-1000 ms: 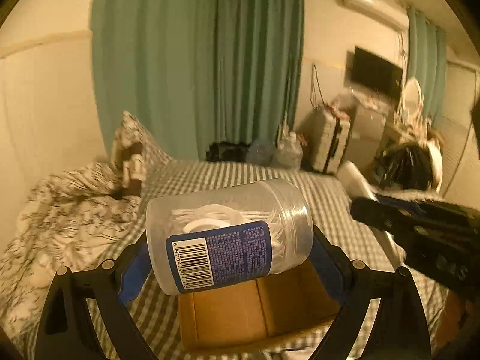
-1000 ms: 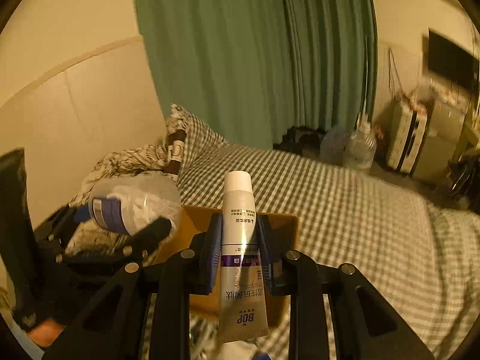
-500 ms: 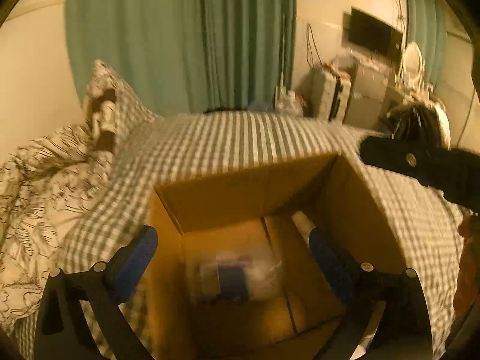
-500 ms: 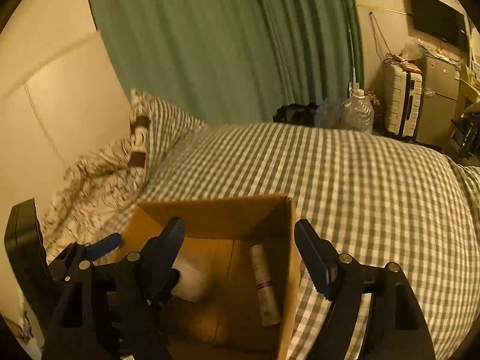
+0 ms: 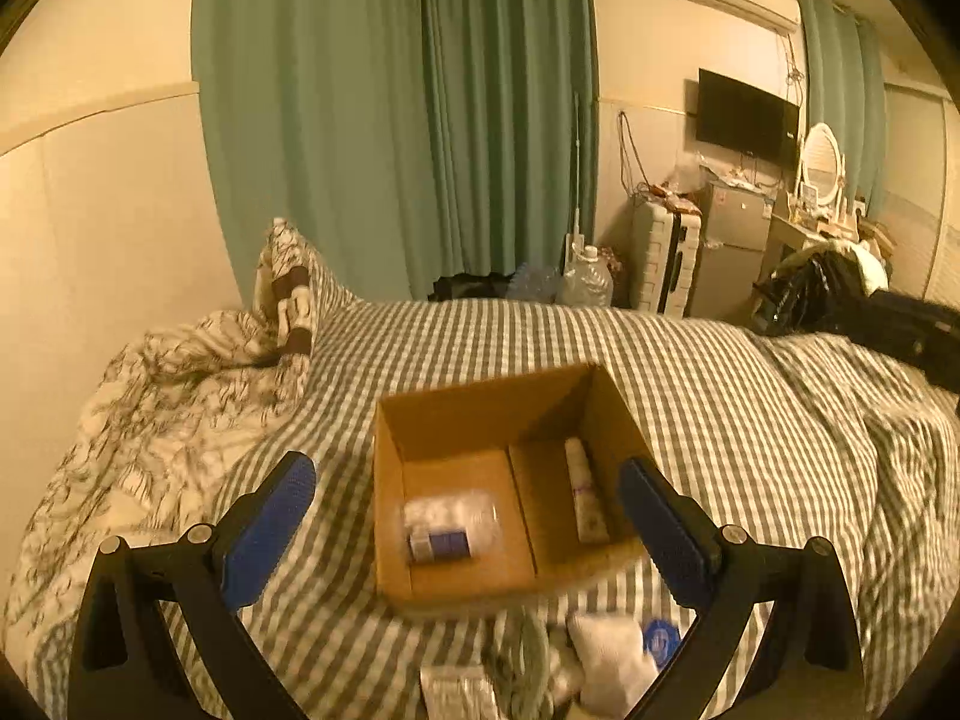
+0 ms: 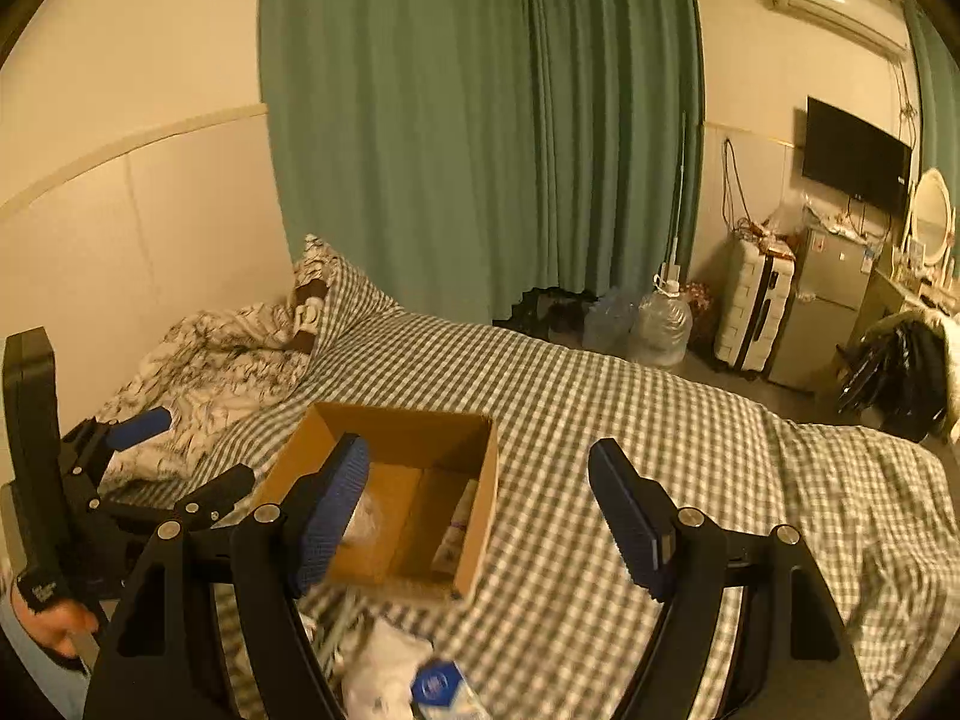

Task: Organize objects
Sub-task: 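Withdraw both tools from the box back toward the remaining items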

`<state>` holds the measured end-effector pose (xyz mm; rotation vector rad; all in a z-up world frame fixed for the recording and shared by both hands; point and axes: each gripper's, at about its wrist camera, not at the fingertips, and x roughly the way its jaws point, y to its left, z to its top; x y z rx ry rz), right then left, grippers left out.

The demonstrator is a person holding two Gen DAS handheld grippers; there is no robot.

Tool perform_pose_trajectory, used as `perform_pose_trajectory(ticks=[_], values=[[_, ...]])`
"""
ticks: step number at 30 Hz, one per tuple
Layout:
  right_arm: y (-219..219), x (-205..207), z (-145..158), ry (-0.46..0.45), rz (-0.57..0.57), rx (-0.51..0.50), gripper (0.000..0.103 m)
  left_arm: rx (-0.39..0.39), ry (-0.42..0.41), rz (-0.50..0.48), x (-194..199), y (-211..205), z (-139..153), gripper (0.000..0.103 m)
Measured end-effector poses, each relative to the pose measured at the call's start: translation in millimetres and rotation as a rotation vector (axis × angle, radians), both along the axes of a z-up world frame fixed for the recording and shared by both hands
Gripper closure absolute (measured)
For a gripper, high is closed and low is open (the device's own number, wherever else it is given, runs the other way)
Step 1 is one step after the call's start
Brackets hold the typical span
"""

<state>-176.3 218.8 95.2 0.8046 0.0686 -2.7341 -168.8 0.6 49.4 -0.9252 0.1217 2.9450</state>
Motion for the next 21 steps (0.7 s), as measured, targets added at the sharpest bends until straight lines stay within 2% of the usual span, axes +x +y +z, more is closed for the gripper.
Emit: perform_pose_trajectory(ticks=[5, 7, 14, 17, 21], values=[[9.7, 39.8, -27.9, -0.002, 0.013, 0.082, 0.028, -0.036, -0.041, 0.021, 35.9, 2.7, -41.2, 0.000], [11.4, 51.6, -56.9, -0.009, 0.005, 0.128, 0.028, -0.048, -0.063, 0.038, 44.6, 3.6, -64.5, 0.000], [19.6, 63.4, -157.1, -0.104, 0.033, 0.158, 0.028, -0.091, -0.133, 0.075, 48.4, 10.0, -145.4, 0.000], [16.8, 61.1, -193.1, -0.156, 0.062, 0.197, 0.028, -0.107, -0.157, 0.062, 48.4, 12.7, -167.1, 0.000], [13.0, 51.7, -230.7, -0.254, 0.124, 0.193, 0.028, -0.144, -0.204, 0.033, 45.9, 12.0, -187.4, 0.000]])
